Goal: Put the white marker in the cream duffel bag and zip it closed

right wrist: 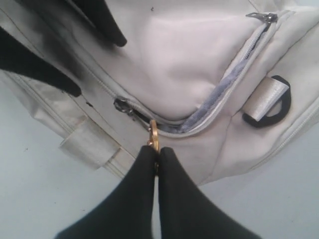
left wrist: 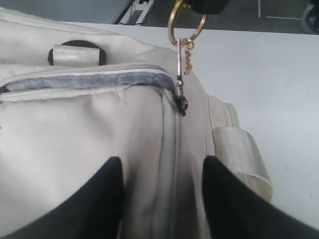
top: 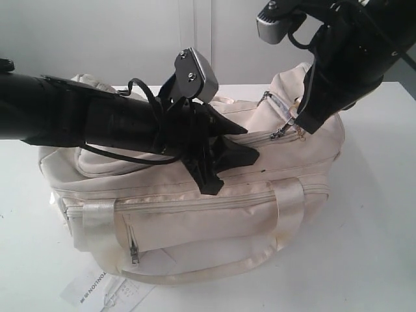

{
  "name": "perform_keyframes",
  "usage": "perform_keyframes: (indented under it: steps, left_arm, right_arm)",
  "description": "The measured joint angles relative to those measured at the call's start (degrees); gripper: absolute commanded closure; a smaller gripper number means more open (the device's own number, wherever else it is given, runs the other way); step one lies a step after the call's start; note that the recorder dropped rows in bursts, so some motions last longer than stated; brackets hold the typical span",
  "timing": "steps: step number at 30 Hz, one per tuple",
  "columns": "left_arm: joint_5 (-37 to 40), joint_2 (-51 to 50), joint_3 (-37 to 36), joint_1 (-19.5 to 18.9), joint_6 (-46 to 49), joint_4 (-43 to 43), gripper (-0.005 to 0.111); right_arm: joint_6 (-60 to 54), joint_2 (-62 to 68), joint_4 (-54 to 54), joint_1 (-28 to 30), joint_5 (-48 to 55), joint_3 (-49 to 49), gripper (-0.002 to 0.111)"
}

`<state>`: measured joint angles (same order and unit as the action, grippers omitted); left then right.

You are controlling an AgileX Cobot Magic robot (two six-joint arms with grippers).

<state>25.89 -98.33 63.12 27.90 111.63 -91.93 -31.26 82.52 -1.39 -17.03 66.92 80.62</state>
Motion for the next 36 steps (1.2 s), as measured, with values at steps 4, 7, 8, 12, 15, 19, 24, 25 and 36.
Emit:
perform_keyframes:
  steps: [4,7,8,12,15,19,24,25,36]
  left_arm:
    - [-0.35,-0.16,0.00,0.00,-0.25,0.11,0.106]
    - [-0.32,-0.16,0.00,0.00,-1.10,0.22,0.106]
    - [-0.32,-0.16,0.00,0.00,-1.53,0.22,0.106]
    - [-0.32,-0.16,0.00,0.00,-2.90,0.80,0.106]
    - [-0.32,-0.16,0.26,0.00,-4.81,2.54,0.106]
    - [-0.02,-0.16,0.51,0.00,-7.74,5.01,0.107]
    - [-0.08,0.43,0.51,0.12,-8.92,5.83,0.107]
    - [-0.08,0.69,0.51,0.12,-9.03,6.25,0.107]
    - [-0.08,1.50,0.51,0.12,-9.25,6.71,0.107]
  right_arm:
    - [0.00,0.00,0.00,0.00,-0.11,0.00,0.108]
    - [0.00,0.00,0.12,0.00,-0.11,0.00,0.108]
    - [0.00,0.00,0.12,0.00,-0.11,0.00,0.108]
    - [0.00,0.00,0.45,0.00,-0.22,0.00,0.108]
    - [0.00,0.00,0.70,0.00,-0.22,0.00,0.108]
    - [0.00,0.22,1.75,0.00,-0.11,0.00,0.108]
    - [0.00,0.44,2.65,0.00,-0.04,-0.07,0.108]
    - [0.00,0.44,2.91,0.00,-0.04,-0.07,0.108]
    - [-0.69,0.44,2.57,2.85,-0.04,-0.07,0.108]
